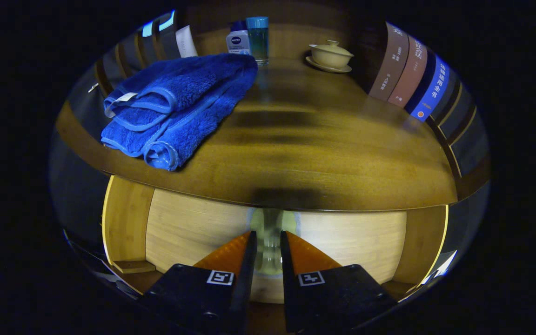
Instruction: Pull open the drawer, take out the items inside it, and place them on the countertop above the cabinet.
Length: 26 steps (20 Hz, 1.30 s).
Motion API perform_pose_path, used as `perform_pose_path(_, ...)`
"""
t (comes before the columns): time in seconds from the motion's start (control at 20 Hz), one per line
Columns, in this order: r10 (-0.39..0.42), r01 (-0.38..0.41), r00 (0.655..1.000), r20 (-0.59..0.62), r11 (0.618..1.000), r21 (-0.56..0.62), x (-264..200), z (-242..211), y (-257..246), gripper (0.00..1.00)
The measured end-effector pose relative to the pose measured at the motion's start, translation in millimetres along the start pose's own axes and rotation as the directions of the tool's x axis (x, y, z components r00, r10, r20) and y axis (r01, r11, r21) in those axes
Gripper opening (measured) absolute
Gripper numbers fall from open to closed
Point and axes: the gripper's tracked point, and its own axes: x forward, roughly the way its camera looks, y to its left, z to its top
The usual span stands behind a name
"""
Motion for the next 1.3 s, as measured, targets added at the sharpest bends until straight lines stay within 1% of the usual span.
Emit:
perform_pose_path(0.15,-0.019,0.019,0.999,-0.04,1.0,0.003,12,-5,-5,0.35)
perform_pose_path(0.3,-0.015,0.015,0.997,-0.077,1.0,-0.003,27,-16,-3,0.35)
perform_pose_path(0.35,-0.002,0.001,0.996,-0.086,1.0,-0.008,13,-9,-2,0.35)
perform_pose_path(0.4,-0.007,0.006,0.998,-0.069,1.0,-0.006,31,-16,-3,0.32)
perform_pose_path(0.45,-0.008,0.007,0.998,-0.065,1.0,-0.018,21,-10,-3,0.28)
perform_pose_path(0.55,0.001,-0.002,0.998,-0.066,1.0,-0.022,22,-15,-1,0.21)
perform_pose_path(0.7,0.019,-0.019,1.0,-0.011,1.0,-0.022,1,-12,3,0.21)
perform_pose_path(0.85,0.056,-0.053,0.995,0.082,0.998,-0.041,-40,-10,11,0.21)
perform_pose_path(1.0,0.063,-0.05,0.979,0.192,0.996,-0.072,-83,-6,15,0.21)
perform_pose_path(1.1,0.06,-0.042,0.963,0.263,0.996,-0.073,-105,11,15,0.21)
perform_pose_path(1.2,0.053,-0.037,0.945,0.323,0.998,-0.055,-115,35,11,0.21)
perform_pose_path(1.3,0.045,-0.04,0.935,0.35,0.999,-0.022,-117,63,3,0.21)
